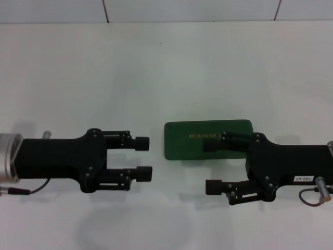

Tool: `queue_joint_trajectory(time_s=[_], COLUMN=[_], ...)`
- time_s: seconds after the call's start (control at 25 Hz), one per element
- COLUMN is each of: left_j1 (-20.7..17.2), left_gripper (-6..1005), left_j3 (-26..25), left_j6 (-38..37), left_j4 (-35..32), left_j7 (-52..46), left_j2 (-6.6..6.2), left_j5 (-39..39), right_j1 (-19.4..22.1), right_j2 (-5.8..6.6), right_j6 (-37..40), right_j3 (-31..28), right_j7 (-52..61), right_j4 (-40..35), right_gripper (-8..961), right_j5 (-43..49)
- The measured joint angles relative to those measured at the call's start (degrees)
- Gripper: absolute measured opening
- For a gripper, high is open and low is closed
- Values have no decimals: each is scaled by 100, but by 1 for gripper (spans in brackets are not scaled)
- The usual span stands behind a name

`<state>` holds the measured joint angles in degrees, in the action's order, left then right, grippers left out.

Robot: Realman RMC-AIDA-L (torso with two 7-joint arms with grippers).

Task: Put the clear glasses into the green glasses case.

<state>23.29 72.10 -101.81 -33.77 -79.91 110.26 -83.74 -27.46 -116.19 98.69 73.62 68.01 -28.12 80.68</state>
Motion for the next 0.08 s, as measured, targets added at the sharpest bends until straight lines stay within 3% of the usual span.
queue_joint_trajectory(time_s=[0.08], left_j1=[13], left_gripper=[666], left_j3=[-66], left_j6=[1], left_j4=[-11], left_j7=[-42], left_j2=[-5], left_j5=[-21], right_j1=[22], right_j2=[0], right_j6=[-3], right_j3=[3], right_j7=[-1], right_j4=[0], right_gripper=[874], right_j5=[0])
